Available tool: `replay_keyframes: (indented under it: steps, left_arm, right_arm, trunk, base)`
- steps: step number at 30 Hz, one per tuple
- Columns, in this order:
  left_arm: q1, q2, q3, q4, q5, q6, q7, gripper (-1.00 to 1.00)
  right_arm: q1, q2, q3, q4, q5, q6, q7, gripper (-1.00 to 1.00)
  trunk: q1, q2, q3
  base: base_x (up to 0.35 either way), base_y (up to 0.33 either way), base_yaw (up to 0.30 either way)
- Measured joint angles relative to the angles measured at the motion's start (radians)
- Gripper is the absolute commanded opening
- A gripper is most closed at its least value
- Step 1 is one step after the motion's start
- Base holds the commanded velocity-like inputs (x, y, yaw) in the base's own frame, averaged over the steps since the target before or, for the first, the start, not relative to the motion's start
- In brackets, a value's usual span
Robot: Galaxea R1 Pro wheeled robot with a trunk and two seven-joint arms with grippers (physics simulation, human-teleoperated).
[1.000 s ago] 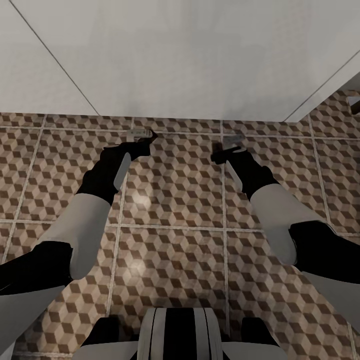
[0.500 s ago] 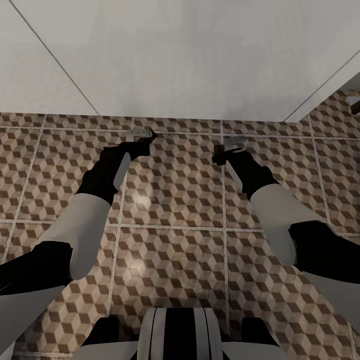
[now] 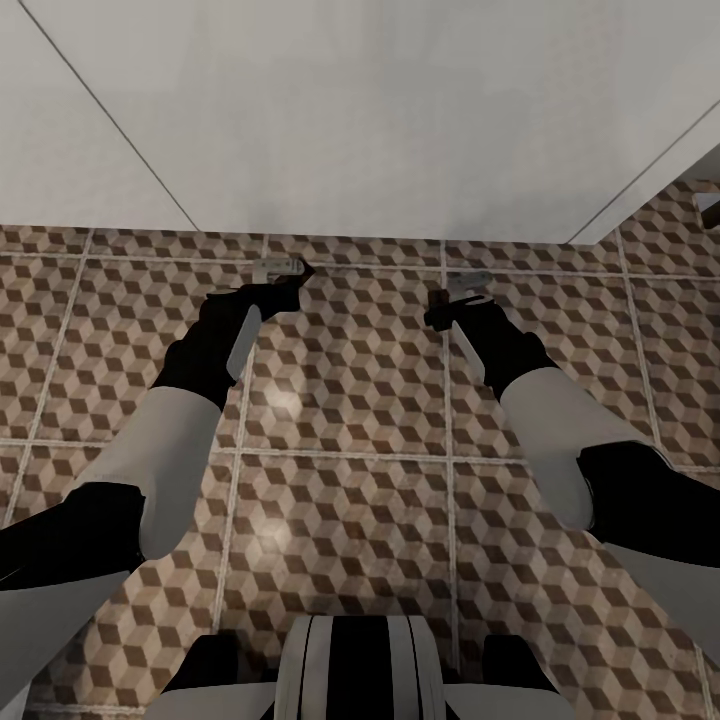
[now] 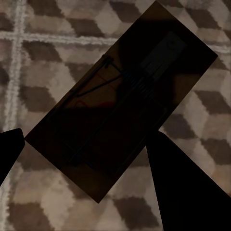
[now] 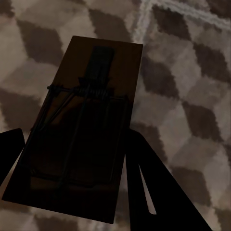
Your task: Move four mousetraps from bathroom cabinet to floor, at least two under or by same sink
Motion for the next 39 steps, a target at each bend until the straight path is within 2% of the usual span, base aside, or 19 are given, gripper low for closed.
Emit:
replay_keyframes:
  steps: [17,21,27,39]
  left_arm:
    - [0.0,-0.004,-0.001,0.014,0.002,0.001,-0.007,-1.0]
    - [0.0,-0.009,0.0,0.053,0.002,-0.001,-0.029,-1.0]
    - [0.0,-0.011,0.005,0.169,0.001,-0.008,-0.036,-1.0]
    - [-0.002,-0.004,0.007,0.228,-0.002,-0.01,-0.033,-1.0]
  right_arm:
    - [0.0,0.001,0.001,-0.005,-0.001,-0.001,0.002,-1.0]
    - [0.001,0.002,0.001,-0.01,-0.003,-0.002,0.007,-1.0]
    - [0.001,0.005,0.004,-0.013,-0.004,-0.006,0.01,-1.0]
    - [0.001,0.008,0.007,-0.014,-0.005,-0.009,0.011,-1.0]
  trunk:
    - [0.0,0.0,0.0]
    - [0.0,0.0,0.0]
    - [0.0,0.0,0.0]
    - [0.0,0.0,0.0]
  base:
    - [0.0,0.0,0.0]
    - [0.0,0.0,0.0]
    - [0.0,0.0,0.0]
    - [0.0,0.0,0.0]
